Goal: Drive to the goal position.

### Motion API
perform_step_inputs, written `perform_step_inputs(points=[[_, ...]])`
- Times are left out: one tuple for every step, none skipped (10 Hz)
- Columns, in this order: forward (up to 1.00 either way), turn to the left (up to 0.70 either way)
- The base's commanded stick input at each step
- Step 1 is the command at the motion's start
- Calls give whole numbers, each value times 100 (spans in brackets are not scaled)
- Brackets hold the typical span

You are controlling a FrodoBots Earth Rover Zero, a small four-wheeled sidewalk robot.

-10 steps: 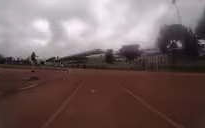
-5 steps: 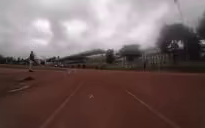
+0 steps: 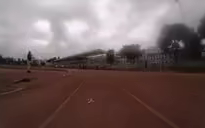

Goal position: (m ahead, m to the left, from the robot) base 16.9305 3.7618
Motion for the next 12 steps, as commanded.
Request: perform_step_inputs(points=[[70, 0], [70, 0], [70, 0], [70, 0], [70, 0], [70, 0], [70, 0], [70, 0], [70, 0], [70, 0], [70, 0], [70, 0]])
